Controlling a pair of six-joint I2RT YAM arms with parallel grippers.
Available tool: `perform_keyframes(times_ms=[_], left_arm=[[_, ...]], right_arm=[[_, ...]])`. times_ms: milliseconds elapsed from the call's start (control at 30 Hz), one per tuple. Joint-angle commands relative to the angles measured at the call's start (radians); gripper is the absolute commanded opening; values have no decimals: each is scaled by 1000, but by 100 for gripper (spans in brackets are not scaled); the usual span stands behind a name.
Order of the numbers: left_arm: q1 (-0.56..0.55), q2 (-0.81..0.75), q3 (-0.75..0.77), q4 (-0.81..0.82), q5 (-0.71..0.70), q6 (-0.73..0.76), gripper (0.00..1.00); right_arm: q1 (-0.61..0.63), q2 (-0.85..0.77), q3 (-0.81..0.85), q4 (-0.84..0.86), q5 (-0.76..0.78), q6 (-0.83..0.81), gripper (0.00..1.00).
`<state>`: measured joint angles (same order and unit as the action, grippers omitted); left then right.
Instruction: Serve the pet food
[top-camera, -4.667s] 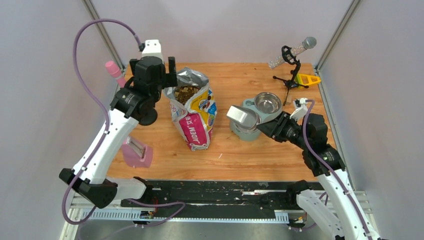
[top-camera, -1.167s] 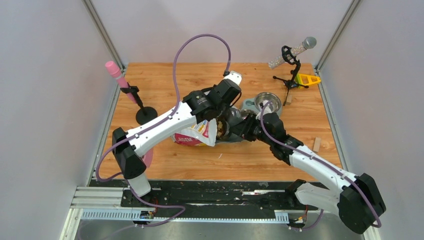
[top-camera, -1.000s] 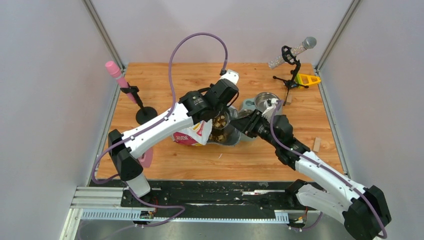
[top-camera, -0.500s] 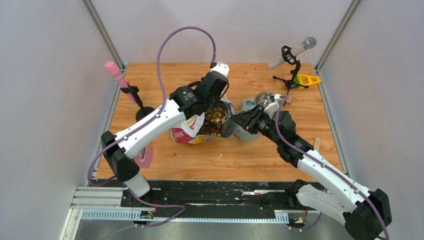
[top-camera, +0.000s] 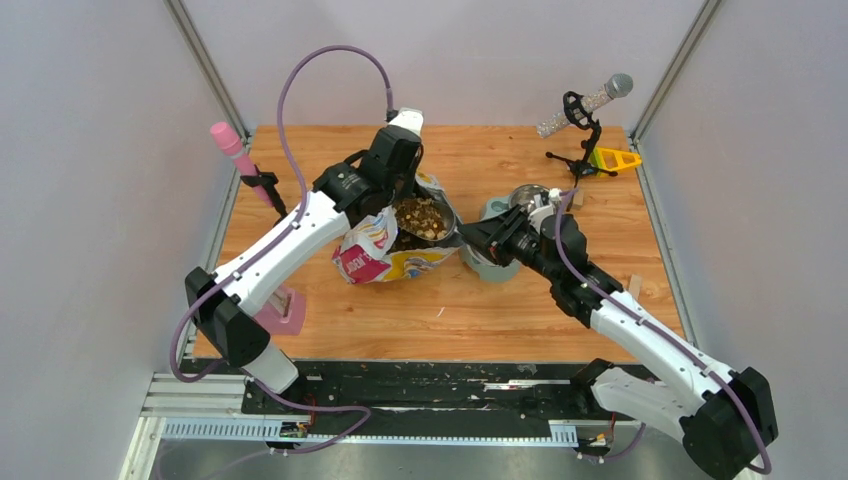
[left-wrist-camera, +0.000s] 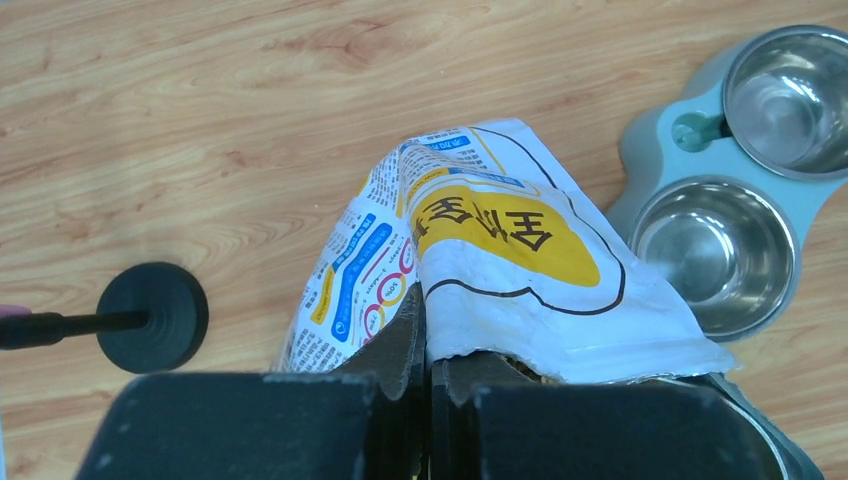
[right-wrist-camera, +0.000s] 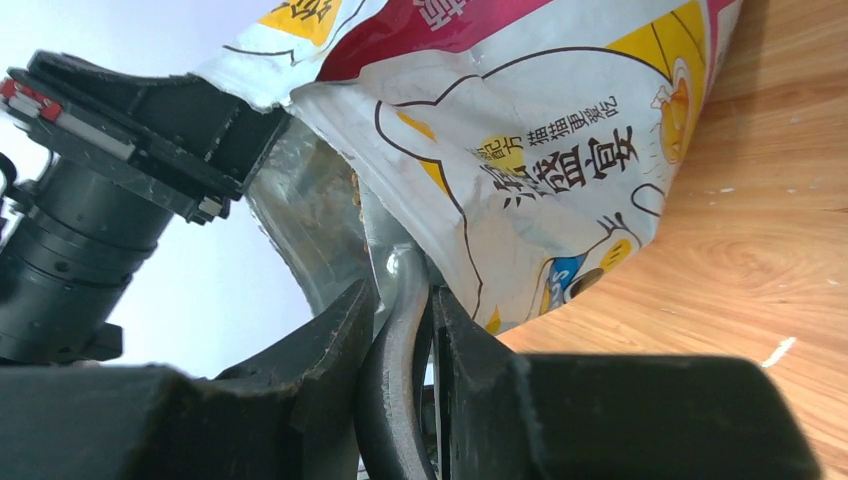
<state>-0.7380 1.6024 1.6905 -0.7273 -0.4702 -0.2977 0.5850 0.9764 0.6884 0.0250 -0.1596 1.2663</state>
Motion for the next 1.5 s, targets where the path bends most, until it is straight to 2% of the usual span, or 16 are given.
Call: perform_keyframes(times_ms=[0, 67, 133, 233, 300, 367, 467, 533, 600, 1467], left_arm=[[47, -153, -29, 165, -23, -35, 0], [59, -161, -35, 160, -15, -37, 0], [71, -173, -39, 151, -16, -36, 0], [83, -202, -70, 160, -10, -38, 0], [86, -213, -84, 169, 0, -42, 0], [88, -216, -88, 166, 4, -44, 0], [91, -222, -95, 167, -2, -49, 0], [92, -222, -95, 169, 3, -48, 0], [93, -217, -86, 158, 4, -46, 0], [94, -272, -154, 165, 36, -71, 0]], right_arm=[[-8, 62, -34, 215, -67, 153, 0], [-17, 106, -85, 362, -145, 198, 0], [-45, 107, -93, 354, -248, 185, 0], [-33, 70, -94, 291, -150, 133, 0], [-30, 87, -66, 299, -180, 116, 0], [-34, 60, -53, 237, -209, 80, 0], [-28, -7, -111, 241, -72, 97, 0], [-29, 14, -102, 276, -124, 97, 0], [-35, 36, -58, 213, -174, 72, 0], [-43, -206, -39, 40, -31, 77, 0]])
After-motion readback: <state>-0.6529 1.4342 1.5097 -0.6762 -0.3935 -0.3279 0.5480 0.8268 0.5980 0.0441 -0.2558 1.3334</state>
